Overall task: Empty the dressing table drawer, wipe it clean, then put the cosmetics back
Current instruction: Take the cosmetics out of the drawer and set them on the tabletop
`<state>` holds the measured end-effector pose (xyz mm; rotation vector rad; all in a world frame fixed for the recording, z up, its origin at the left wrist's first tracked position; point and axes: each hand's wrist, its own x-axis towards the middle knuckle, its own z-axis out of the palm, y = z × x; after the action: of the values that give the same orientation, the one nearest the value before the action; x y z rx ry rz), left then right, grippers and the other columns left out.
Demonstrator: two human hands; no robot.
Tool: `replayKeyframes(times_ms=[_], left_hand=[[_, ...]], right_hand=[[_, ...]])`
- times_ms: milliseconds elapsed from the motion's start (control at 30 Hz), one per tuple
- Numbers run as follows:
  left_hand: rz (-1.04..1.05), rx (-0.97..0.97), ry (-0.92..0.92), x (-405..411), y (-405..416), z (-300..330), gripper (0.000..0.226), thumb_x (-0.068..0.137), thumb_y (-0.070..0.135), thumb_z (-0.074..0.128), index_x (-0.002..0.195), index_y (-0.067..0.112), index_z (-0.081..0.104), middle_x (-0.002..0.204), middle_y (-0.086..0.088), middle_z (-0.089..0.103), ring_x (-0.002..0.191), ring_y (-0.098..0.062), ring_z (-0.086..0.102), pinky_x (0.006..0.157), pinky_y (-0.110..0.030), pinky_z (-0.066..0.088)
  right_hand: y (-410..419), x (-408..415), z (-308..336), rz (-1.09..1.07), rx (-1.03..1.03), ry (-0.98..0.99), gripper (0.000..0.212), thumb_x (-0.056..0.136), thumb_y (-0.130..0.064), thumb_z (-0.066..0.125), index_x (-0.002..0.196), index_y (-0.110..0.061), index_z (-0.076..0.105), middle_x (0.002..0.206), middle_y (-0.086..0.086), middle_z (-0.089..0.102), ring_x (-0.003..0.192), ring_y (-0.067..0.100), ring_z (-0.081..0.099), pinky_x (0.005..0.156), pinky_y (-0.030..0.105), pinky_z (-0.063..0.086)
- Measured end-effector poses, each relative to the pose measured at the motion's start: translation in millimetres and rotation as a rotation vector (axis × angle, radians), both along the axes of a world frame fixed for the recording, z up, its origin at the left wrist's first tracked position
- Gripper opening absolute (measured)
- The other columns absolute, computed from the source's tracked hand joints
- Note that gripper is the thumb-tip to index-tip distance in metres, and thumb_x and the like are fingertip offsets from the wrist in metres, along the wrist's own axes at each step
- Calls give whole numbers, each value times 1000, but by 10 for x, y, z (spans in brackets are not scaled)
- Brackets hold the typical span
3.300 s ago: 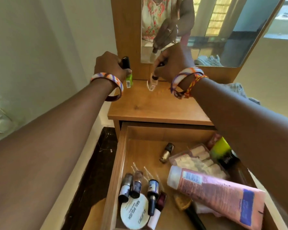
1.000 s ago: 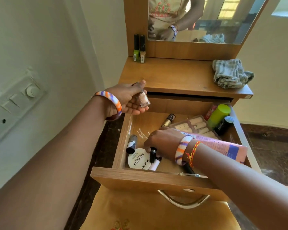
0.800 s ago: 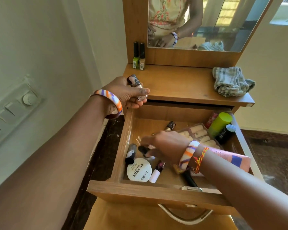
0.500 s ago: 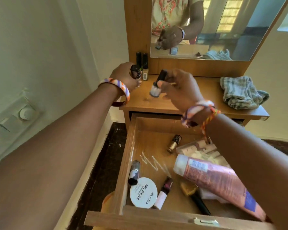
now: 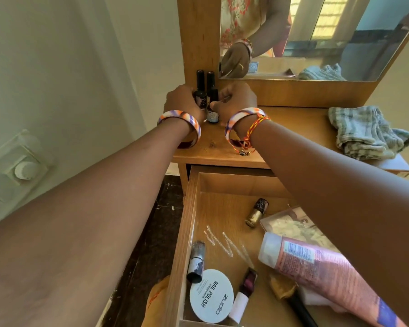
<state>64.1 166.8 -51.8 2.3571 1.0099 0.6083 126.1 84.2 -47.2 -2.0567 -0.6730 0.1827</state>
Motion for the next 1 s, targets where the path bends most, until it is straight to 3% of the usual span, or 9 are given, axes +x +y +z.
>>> replayKeyframes(times_ms=[133,267,400,533,600,667,733,833,1000], left_hand=[[-60,5,122,-66,-50,46,37,90,17,59,124,4,51,123,-17,57,110,-30,56,80,-27,40],[-54,137,204,-240,-224,206,38,91,13,58,126,3,46,125,-17,55,112,-30,56,83,-29,44],[-141,351,226,-589,-568,356,32,87,13,62,117,6,54,111,-12,60,96,-29,59,75,-34,47],[-598,238,760,-916,-1078,279,36,81,28,70,109,8,60,95,-6,59,83,-23,57,74,-32,49],[-713,244,1046,-1019,-1283,143,42,78,35,72,111,10,62,90,-4,56,85,-23,58,84,-34,53],[-763,353,1198,-1093,-1427,-56,43,78,30,73,113,8,63,95,-7,61,95,-25,64,85,-36,54],[-779,449,1261,-1135,-1506,-254,40,83,17,67,120,7,59,115,-7,63,107,-25,62,86,-35,52],[-780,492,1318,-1114,-1550,-441,36,88,11,56,124,6,57,123,-9,59,110,-27,61,89,-35,51],[-752,503,1309,-1112,-1542,-469,33,87,11,56,119,3,58,116,-12,61,106,-26,62,86,-32,51]], right_hand=[[-57,-50,45,10,-15,-1,29,87,-16,64,115,-9,63,116,6,64,99,15,58,78,19,42],[-271,-99,102,-16,0,2,35,82,-15,70,116,-11,60,108,5,63,96,17,60,85,26,50],[-617,-283,98,9,-13,-128,29,80,-11,71,108,-15,64,93,1,64,83,13,59,73,22,52],[-1037,-551,-86,93,-154,-239,26,77,-9,70,101,-18,65,64,-12,49,57,0,45,48,2,37],[-1199,-606,-214,153,-297,-220,23,77,-6,68,97,-15,67,60,-13,48,57,4,48,49,0,37],[-1335,-607,-327,216,-458,-188,22,77,-2,65,97,-12,68,66,-8,55,71,16,61,65,14,50],[-1416,-612,-448,279,-603,-191,30,78,0,64,104,-12,68,84,-1,63,89,22,67,81,30,55],[-1441,-606,-621,349,-779,-254,41,81,0,64,120,-12,62,112,9,65,99,24,66,83,27,54],[-1310,-709,-624,459,-925,-385,33,93,-3,49,125,-3,55,119,15,59,105,26,62,84,26,50]])
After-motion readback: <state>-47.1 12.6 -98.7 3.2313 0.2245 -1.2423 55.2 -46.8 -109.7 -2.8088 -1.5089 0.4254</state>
